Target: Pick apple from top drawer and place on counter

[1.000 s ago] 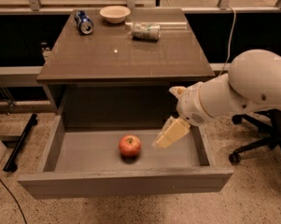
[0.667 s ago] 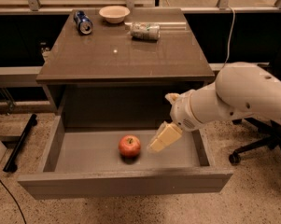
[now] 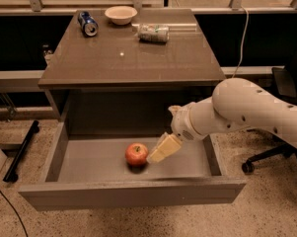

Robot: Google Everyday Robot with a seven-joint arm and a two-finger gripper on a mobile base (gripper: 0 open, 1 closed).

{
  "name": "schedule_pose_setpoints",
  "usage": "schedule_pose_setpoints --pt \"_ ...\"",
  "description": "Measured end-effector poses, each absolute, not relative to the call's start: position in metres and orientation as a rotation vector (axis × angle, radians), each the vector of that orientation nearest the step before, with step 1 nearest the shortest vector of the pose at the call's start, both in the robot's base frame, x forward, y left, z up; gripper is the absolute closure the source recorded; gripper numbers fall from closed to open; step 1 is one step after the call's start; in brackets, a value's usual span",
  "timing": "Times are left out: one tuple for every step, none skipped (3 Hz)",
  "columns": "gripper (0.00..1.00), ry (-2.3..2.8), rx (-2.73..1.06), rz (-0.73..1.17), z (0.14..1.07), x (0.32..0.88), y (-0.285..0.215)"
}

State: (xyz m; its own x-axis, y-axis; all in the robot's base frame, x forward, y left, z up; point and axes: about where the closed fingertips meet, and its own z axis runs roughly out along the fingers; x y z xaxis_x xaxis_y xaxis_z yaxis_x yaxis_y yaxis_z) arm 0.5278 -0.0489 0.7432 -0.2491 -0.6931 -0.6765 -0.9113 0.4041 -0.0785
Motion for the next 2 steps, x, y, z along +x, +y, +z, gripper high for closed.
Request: schedule_pose_setpoints --pt "0.00 2.026 -1.314 0.494 0.730 0.536 -0.042" --pt "0.00 2.029 -1.288 0.551 0.717 0.541 -0.032"
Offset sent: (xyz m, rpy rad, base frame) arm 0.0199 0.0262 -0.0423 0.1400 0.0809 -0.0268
